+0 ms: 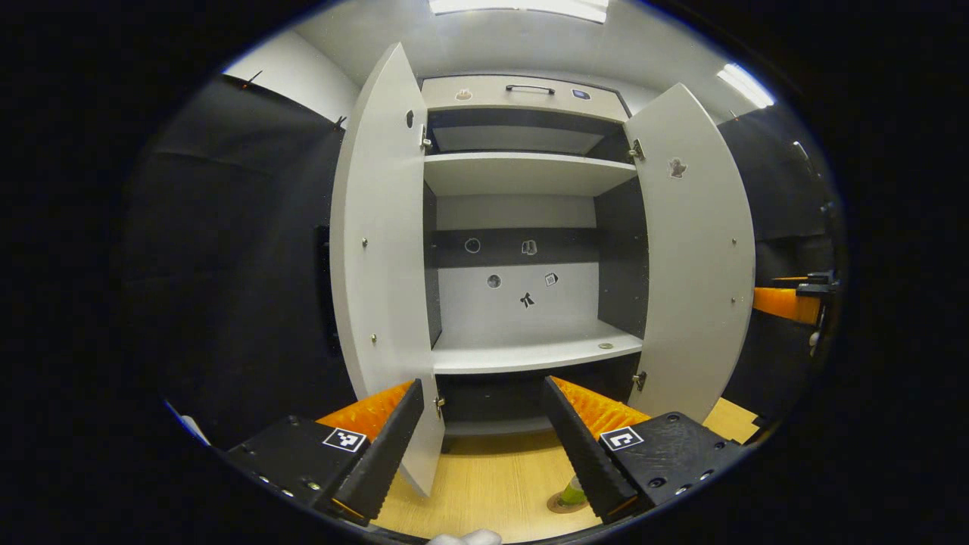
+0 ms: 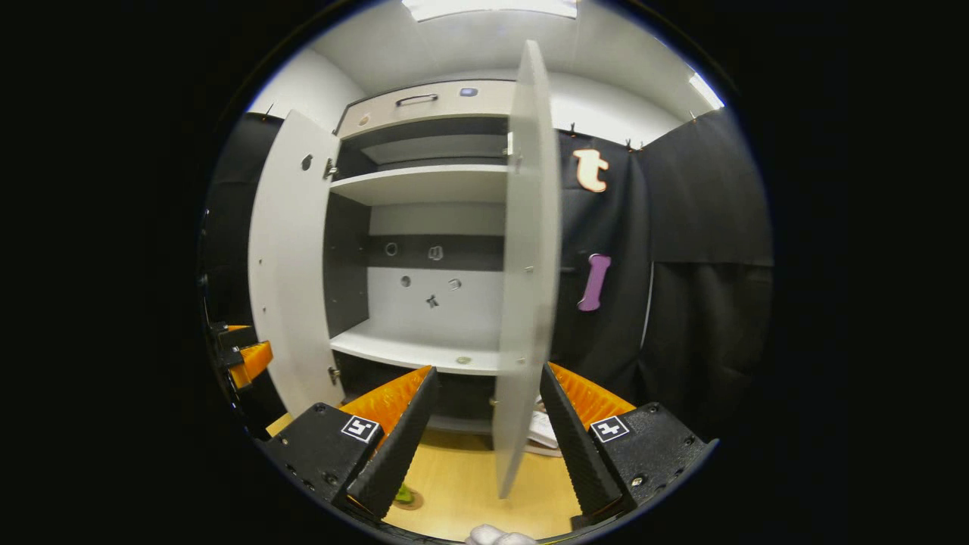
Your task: Grasp the bottle in the cabinet with the left hand and place it on the coaster, then close the right door with the right hand and the left door with the left hand.
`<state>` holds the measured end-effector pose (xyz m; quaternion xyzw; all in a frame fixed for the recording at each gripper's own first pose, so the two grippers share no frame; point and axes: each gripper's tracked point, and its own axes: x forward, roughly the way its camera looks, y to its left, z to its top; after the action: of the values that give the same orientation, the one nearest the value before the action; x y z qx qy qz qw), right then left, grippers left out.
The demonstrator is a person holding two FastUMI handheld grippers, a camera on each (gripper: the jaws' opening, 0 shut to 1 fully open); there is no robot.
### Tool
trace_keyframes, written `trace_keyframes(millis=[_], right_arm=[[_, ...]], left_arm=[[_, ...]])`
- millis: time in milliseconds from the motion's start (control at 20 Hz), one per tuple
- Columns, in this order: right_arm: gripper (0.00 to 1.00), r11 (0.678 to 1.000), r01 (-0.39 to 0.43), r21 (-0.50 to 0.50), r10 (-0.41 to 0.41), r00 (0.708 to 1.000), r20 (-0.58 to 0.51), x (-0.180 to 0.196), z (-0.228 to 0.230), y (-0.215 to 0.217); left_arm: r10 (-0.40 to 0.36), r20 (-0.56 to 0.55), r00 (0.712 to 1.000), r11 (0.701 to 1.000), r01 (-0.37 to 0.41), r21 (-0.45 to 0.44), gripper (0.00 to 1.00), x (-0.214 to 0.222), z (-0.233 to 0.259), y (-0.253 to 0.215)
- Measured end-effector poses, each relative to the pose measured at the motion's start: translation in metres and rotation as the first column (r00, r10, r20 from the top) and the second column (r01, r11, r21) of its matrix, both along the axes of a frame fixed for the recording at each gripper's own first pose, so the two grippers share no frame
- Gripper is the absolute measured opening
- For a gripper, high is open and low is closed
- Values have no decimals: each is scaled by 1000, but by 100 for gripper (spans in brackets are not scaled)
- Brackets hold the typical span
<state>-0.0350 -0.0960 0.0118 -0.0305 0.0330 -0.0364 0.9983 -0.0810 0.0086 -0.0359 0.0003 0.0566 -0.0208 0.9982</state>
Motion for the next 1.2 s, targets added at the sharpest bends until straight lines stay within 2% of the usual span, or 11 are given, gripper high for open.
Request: trace_keyframes(millis=[200, 450, 750, 900, 1000, 1150, 1200], right_arm=[[83, 996, 89, -1, -89, 996, 23, 8, 18, -82], [83, 998, 55, 22, -55, 998, 5, 49, 30, -134], [83, 989, -138, 46, 138, 990, 10, 90, 38, -114], [83, 964, -256, 70, 257, 966, -8, 92, 35, -91], [83, 958, -283, 37, 284, 958, -27, 91, 31, -90], [80, 955, -295, 37, 296, 955, -25, 95, 30, -89], [80, 954, -297, 44, 298, 954, -21, 94, 32, -87]], left_arm=[[23, 4, 1000, 1000, -23, 15, 96, 3, 11, -16], [81, -20, 996, 997, -81, 20, 96, -2, 17, -40], [157, -40, 987, 988, -157, 3, 96, -14, 21, -65], [202, -36, 979, 979, -201, 15, 96, -22, 25, -72], [228, -34, 973, 974, -228, 21, 96, -27, 28, -74], [245, -29, 969, 969, -243, 43, 94, -35, 32, -77], [250, -29, 968, 967, -248, 55, 96, -36, 32, -75]])
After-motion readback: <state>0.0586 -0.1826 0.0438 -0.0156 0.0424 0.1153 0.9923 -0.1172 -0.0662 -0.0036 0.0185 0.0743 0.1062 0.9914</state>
